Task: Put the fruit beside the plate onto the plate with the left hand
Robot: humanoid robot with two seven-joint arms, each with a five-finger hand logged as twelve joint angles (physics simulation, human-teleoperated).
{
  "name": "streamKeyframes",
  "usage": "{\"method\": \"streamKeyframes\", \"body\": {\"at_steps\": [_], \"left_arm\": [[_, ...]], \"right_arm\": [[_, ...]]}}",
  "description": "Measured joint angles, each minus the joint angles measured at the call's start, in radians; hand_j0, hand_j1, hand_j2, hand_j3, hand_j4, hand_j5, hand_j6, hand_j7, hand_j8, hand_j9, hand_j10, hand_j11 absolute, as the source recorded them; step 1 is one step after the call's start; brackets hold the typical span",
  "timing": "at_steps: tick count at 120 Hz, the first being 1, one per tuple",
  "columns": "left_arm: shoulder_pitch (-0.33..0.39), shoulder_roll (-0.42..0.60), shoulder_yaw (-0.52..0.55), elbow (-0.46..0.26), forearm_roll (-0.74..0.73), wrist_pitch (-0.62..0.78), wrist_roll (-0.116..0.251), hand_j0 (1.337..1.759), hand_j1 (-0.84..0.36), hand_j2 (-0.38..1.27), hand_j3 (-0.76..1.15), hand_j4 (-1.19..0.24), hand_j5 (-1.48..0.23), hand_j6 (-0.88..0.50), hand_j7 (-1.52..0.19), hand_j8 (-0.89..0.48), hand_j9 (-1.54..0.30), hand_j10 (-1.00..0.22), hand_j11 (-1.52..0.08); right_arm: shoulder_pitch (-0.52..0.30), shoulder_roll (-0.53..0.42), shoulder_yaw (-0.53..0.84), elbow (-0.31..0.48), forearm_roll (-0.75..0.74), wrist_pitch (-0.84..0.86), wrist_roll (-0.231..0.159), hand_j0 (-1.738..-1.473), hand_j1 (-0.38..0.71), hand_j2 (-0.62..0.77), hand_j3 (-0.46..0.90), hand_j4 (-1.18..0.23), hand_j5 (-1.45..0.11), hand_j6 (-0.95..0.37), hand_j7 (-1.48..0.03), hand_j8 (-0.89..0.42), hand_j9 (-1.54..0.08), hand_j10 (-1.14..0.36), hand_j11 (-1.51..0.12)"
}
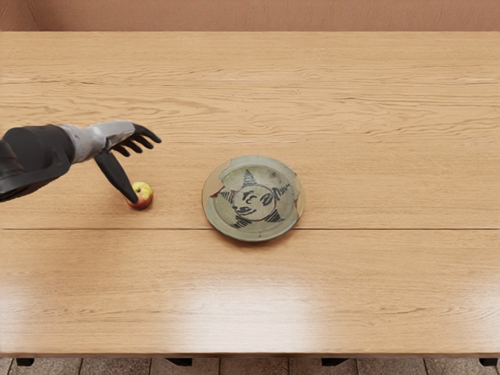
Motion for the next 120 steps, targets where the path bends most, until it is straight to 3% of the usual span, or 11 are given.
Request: {"method": "streamKeyframes", "body": {"at_steps": [36, 80, 92, 102, 111, 120], "left_arm": [[-0.011, -0.057, 0.092, -0.020, 0.036, 0.231, 0.007, 1.658, 0.07, 0.05, 0.00, -0.24, -0.31, -0.24, -0.31, -0.24, -0.31, -0.24, -0.31], [-0.048, -0.068, 0.189, -0.040, 0.025, 0.293, 0.007, 1.658, 0.07, 0.05, 0.00, -0.24, -0.31, -0.24, -0.31, -0.24, -0.31, -0.24, -0.31], [-0.214, -0.068, 0.298, -0.029, -0.020, 0.297, 0.007, 1.658, 0.07, 0.05, 0.00, -0.24, -0.31, -0.24, -0.31, -0.24, -0.31, -0.24, -0.31], [-0.239, -0.068, 0.390, -0.020, -0.050, 0.299, 0.007, 1.658, 0.07, 0.05, 0.00, -0.24, -0.31, -0.24, -0.31, -0.24, -0.31, -0.24, -0.31], [-0.307, -0.074, 0.469, -0.012, -0.064, 0.301, 0.007, 1.658, 0.07, 0.05, 0.00, -0.24, -0.31, -0.24, -0.31, -0.24, -0.31, -0.24, -0.31], [-0.312, -0.081, 0.524, -0.008, -0.070, 0.314, 0.007, 1.658, 0.07, 0.05, 0.00, -0.24, -0.31, -0.24, -0.31, -0.24, -0.31, -0.24, -0.31]], "right_arm": [[0.000, 0.000, 0.000, -0.002, 0.000, 0.000, 0.000, -1.658, -0.30, -0.01, 0.00, -0.04, -0.05, -0.04, -0.05, -0.04, -0.05, -0.04, -0.05], [0.000, 0.000, 0.000, -0.002, 0.000, -0.001, 0.000, -1.658, -0.30, -0.01, 0.00, -0.04, -0.05, -0.04, -0.05, -0.04, -0.05, -0.04, -0.05], [-0.001, 0.000, 0.000, -0.003, 0.000, -0.002, 0.000, -1.658, -0.30, -0.01, 0.00, -0.04, -0.05, -0.04, -0.05, -0.04, -0.05, -0.04, -0.05], [-0.002, 0.000, 0.000, -0.003, 0.000, -0.003, 0.000, -1.658, -0.30, -0.01, 0.00, -0.04, -0.05, -0.04, -0.05, -0.04, -0.05, -0.04, -0.05], [-0.002, 0.000, 0.000, -0.003, 0.000, -0.004, 0.000, -1.658, -0.30, -0.01, 0.00, -0.04, -0.05, -0.04, -0.05, -0.04, -0.05, -0.04, -0.05], [-0.003, 0.000, 0.000, -0.003, 0.000, -0.004, 0.000, -1.658, -0.30, -0.01, 0.00, -0.04, -0.05, -0.04, -0.05, -0.04, -0.05, -0.04, -0.05]]}}
